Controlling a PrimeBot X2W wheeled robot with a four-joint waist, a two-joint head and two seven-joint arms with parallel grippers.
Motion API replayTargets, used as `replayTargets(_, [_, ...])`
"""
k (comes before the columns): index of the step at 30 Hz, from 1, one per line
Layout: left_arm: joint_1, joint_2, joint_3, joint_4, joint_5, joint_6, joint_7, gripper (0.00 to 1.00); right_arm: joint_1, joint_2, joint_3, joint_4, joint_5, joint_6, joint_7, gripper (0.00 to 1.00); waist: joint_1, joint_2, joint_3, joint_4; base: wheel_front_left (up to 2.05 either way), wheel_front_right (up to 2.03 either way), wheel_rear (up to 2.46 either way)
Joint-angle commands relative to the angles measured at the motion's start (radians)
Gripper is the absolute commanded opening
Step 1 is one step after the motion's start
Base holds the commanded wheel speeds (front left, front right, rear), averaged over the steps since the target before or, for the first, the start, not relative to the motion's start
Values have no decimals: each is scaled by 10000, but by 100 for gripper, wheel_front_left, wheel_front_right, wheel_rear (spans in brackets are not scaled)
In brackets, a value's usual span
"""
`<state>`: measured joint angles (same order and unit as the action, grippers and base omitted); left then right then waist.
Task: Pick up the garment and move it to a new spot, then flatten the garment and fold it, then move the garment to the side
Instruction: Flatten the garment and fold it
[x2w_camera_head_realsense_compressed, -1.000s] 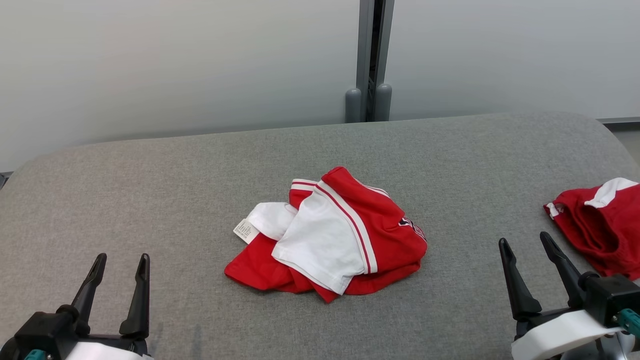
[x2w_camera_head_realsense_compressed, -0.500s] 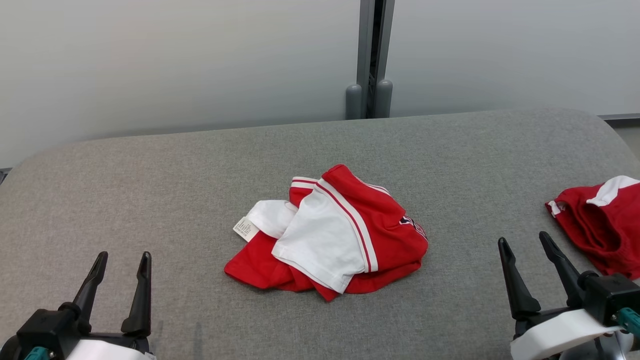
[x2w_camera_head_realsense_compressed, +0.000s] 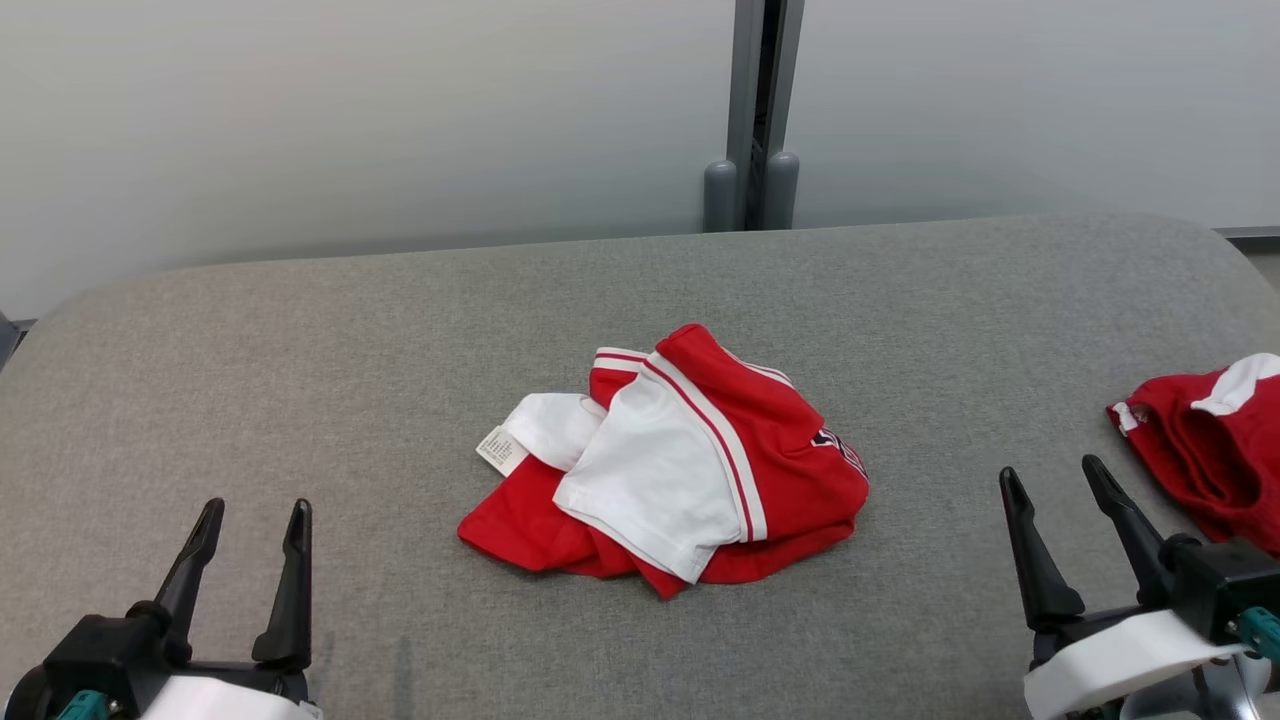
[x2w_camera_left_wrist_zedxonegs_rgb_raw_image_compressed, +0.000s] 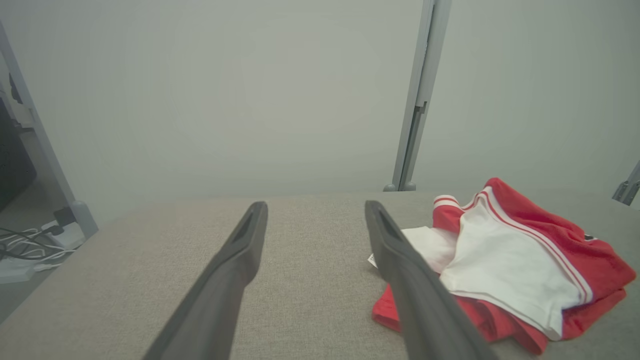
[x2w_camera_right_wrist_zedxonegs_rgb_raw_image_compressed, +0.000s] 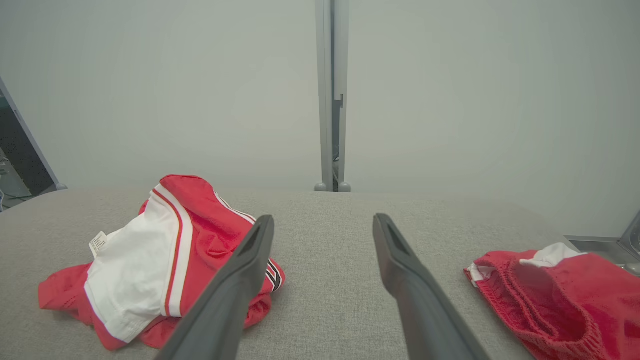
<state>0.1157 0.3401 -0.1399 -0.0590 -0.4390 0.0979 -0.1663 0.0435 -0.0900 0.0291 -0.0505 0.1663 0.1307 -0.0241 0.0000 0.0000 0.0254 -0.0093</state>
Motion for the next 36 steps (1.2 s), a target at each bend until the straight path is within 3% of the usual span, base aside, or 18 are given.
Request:
replayTargets(1, [-206, 48, 9, -57, 47, 15, 4, 100, -206, -80, 5, -32, -8, 1, 31, 100, 0, 0, 80, 121, 0, 0, 0])
replayTargets(6, [-553, -47, -106, -93, 81, 61, -14, 100, -821, -466, 1009, 237, 328, 1, 540, 100, 0, 0, 471, 643, 0, 0, 0])
replayTargets(17, [-1439, -370, -340, 542, -21, -203, -405, 100, -3226, -1806, 4807, 1668, 1384, 1, 2083, 100, 0, 0, 1508, 1906, 0, 0, 0])
replayTargets(27, [-2146, -649, -448, 1335, -43, -523, -785, 100, -4911, -2303, 6432, 3480, 1769, 0, 2637, 100, 0, 0, 2109, 2455, 0, 0, 0])
replayTargets(28, [-2193, -681, -442, 1401, -32, -532, -803, 100, -4979, -2363, 6551, 3627, 1800, 0, 2727, 53, 0, 0, 2148, 2463, 0, 0, 0])
replayTargets(29, [-2250, -715, -434, 1475, -22, -537, -831, 100, -5049, -2402, 6683, 3779, 1890, 0, 2798, 40, 0, 0, 2183, 2463, 0, 0, 0])
replayTargets(30, [-2343, -753, -408, 1583, 15, -577, -872, 100, -5186, -2447, 6880, 3958, 2034, 0, 2838, 0, 0, 0, 2238, 2446, 0, 0, 0])
replayTargets(36, [-2494, -780, -279, 1811, 90, -669, -935, 100, -5380, -2365, 6533, 3743, 2571, 0, 2042, 0, 0, 0, 2258, 2249, 0, 0, 0])
